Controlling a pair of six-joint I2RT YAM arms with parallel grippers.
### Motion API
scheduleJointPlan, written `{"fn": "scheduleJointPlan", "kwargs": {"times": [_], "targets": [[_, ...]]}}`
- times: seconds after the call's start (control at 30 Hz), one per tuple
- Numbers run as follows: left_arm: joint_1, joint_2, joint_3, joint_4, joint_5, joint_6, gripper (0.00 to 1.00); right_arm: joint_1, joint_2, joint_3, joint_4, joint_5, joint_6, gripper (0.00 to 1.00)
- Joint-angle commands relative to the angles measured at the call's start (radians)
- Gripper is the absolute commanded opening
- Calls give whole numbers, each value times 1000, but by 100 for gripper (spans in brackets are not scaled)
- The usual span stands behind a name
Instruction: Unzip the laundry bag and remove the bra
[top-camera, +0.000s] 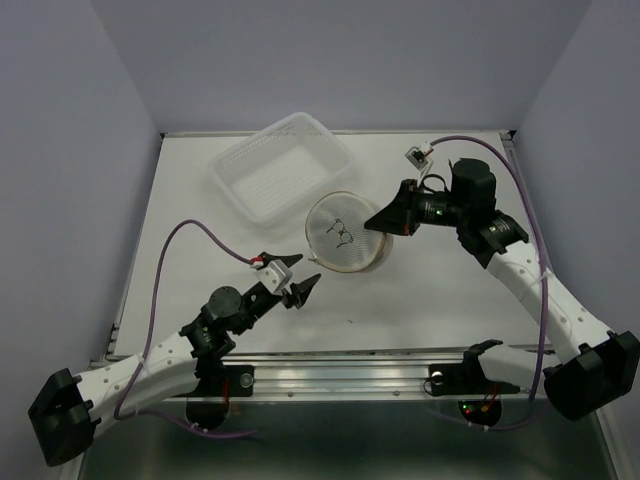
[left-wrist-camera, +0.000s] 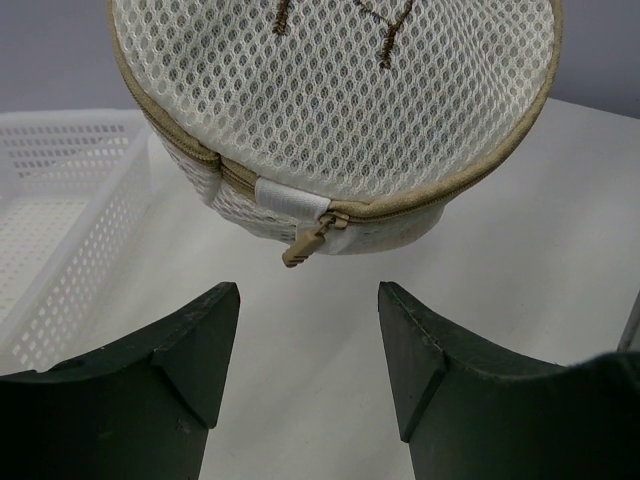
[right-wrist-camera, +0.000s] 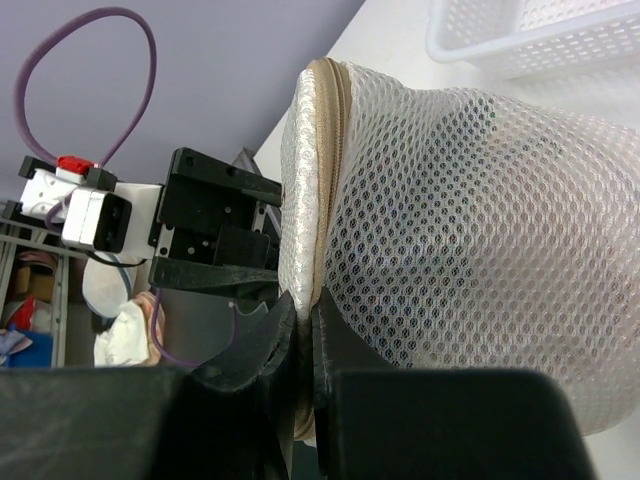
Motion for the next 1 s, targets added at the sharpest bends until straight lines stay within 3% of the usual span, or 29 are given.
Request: {"fn": "scheduleJointPlan", "kwargs": {"times": [0.0, 0.5, 0.9, 0.97], "targets": [[-3, -39, 19, 71, 3, 46, 68, -5, -32, 9, 67, -40, -11, 1], [-5, -24, 46, 70, 96, 84, 66, -5, -47, -7, 78, -79, -21, 1], [-5, -8, 102, 28, 145, 81, 43, -5, -47, -17, 81, -79, -27, 1], [-5, -11, 108, 22, 150, 81, 32, -5, -47, -22, 82, -73, -27, 1]]}}
